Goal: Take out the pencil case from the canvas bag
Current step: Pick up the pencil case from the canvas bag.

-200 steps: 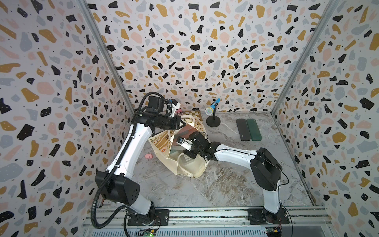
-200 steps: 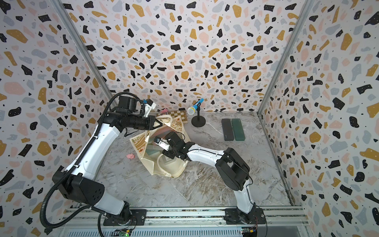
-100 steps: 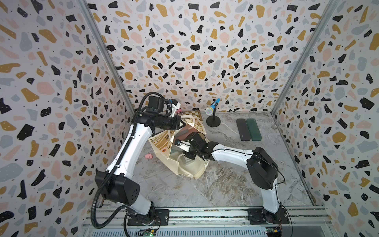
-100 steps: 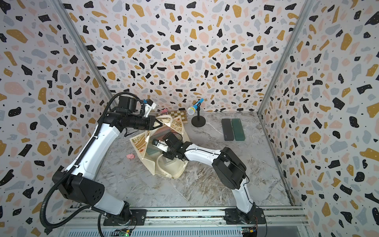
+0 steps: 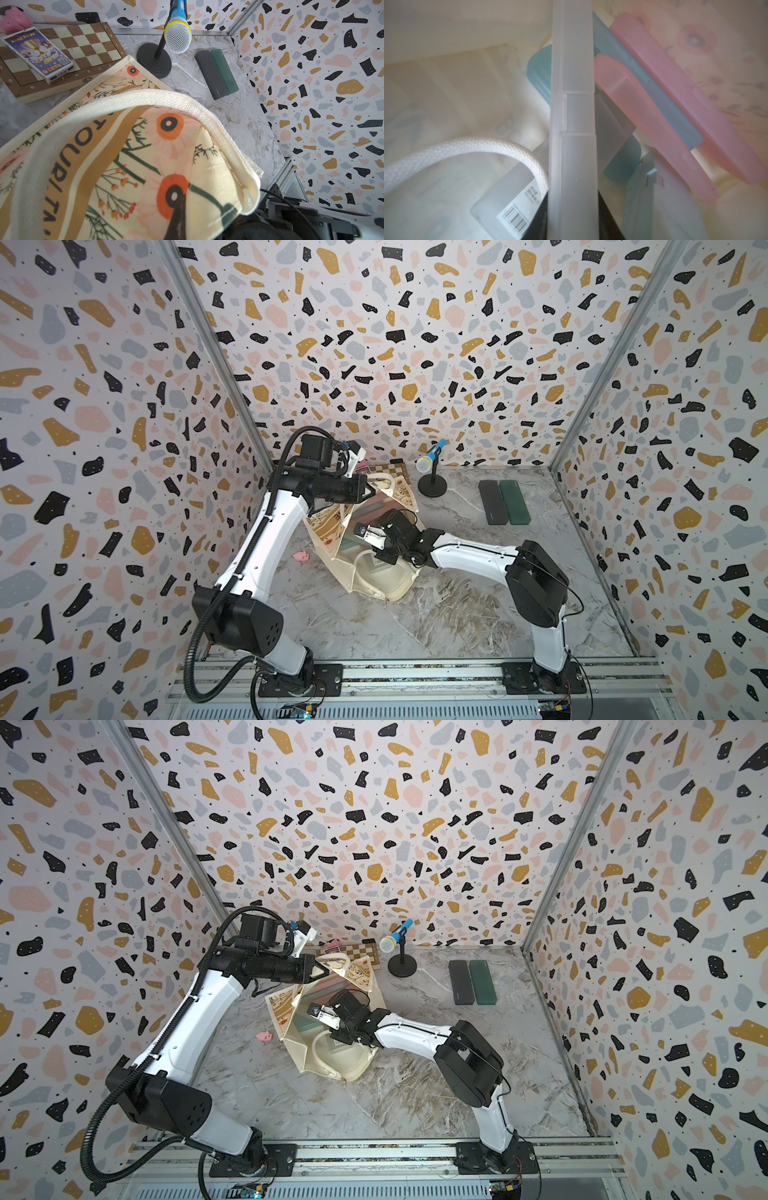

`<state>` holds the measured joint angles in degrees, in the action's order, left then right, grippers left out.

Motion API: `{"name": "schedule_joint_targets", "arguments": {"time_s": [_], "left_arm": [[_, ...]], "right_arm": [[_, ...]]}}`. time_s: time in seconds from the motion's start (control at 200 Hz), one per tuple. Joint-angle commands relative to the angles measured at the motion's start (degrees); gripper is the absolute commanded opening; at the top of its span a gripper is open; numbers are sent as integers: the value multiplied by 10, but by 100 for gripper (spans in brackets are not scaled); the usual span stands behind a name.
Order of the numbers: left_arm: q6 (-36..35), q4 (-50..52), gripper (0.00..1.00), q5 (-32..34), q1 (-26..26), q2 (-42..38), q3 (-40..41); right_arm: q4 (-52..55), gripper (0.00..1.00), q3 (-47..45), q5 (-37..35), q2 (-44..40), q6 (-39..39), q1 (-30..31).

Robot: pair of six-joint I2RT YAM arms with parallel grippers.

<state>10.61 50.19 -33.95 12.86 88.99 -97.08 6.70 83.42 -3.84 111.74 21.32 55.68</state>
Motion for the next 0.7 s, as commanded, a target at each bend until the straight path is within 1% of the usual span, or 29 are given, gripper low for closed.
{"name": "schedule_joint_targets", "arguments": {"time_s": [0.0, 0.05, 0.27, 0.521, 0.696], "left_arm": [[-4, -14, 0, -7, -4, -24, -7], [-4, -13, 0, -5, -4, -24, -7], [-3, -12, 0, -1, -8, -23, -8], [-4, -10, 0, 18, -13, -23, -4], [-3, -7, 0, 27, -15, -20, -7]], "right_arm": [[4, 18, -15, -24, -63, -9, 7], [1, 16, -25, -25, -77, -14, 8], [-5, 16, -65, -19, -128, -38, 10], [-24, 13, -123, 37, -204, -91, 10], [-29, 9, -159, 49, -256, -127, 4]]}}
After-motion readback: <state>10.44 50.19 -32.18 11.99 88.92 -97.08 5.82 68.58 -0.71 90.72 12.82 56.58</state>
